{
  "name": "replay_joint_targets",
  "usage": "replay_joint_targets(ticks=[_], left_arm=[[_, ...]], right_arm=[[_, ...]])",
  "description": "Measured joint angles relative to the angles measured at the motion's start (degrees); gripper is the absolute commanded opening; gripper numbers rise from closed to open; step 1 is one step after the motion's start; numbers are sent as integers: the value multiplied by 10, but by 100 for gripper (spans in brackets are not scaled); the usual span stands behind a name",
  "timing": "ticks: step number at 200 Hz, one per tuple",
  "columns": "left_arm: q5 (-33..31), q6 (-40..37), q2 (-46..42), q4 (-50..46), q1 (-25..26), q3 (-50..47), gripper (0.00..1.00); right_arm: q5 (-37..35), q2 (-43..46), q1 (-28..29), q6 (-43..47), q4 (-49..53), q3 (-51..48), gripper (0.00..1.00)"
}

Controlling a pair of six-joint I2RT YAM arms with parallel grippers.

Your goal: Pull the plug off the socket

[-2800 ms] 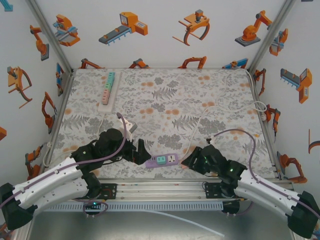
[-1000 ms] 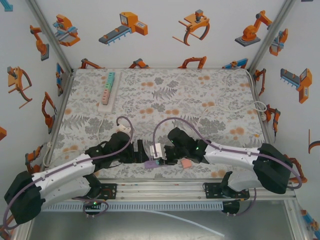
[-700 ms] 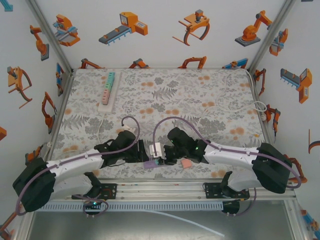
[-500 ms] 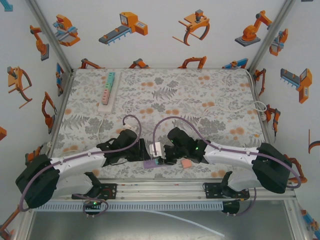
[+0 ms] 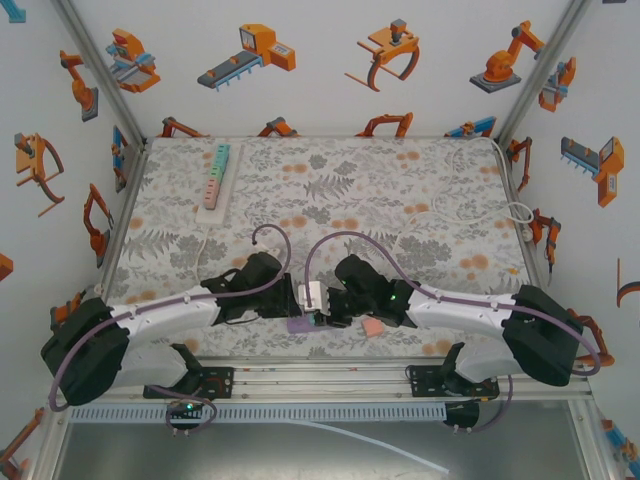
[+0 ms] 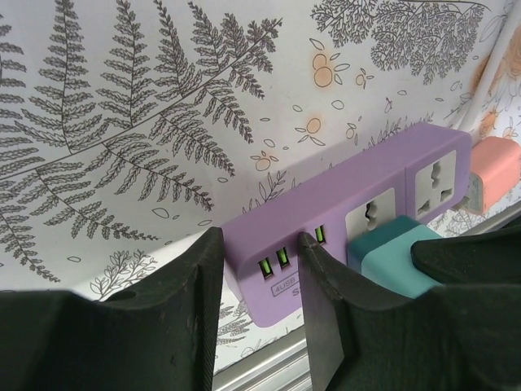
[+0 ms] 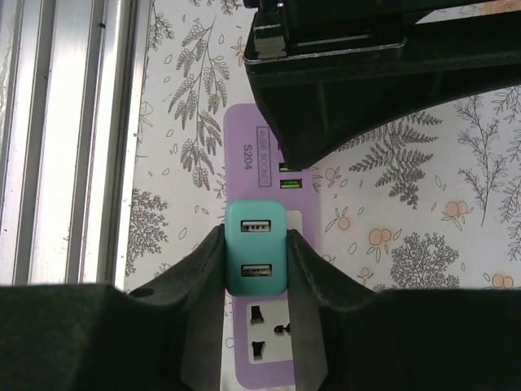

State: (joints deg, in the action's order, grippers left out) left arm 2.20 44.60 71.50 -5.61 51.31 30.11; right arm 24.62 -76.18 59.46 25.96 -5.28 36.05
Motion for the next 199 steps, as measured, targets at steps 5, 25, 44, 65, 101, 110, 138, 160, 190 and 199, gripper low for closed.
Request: replay_joint_targets(ticks=[5,25,44,65,101,110,138,160,190,199], left_arm=[[-3,-2,2,-4,2,3,40],[-17,-5,5,-13,9,10,40],[-27,-5,6,-15,14,12,40],[-36,-6,12,-21,21,21,41],[-57,-18,35,-36,39,47,41],[-63,-20,42,-41,43,54,41],[-81,-23,56,-53,56,71,41],[-90,-23,62,-61,61,79,41],[-91,-23,65,-58,61,81,42],[-90,-23,67,-57,61,82,42]], right_arm=[[-1,0,0,-1,-1,0,16],[-2,0,0,-5,-1,0,15],[-3,1,0,-7,-3,-2,14],[-7,7,0,-10,-7,-7,14],[-18,19,0,-18,-10,-17,13],[-20,22,0,-20,-10,-20,13],[-27,30,0,-26,-12,-26,13],[-31,35,0,-31,-18,-32,12],[-35,45,0,-37,-19,-38,12],[-37,47,-1,-38,-18,-39,12]])
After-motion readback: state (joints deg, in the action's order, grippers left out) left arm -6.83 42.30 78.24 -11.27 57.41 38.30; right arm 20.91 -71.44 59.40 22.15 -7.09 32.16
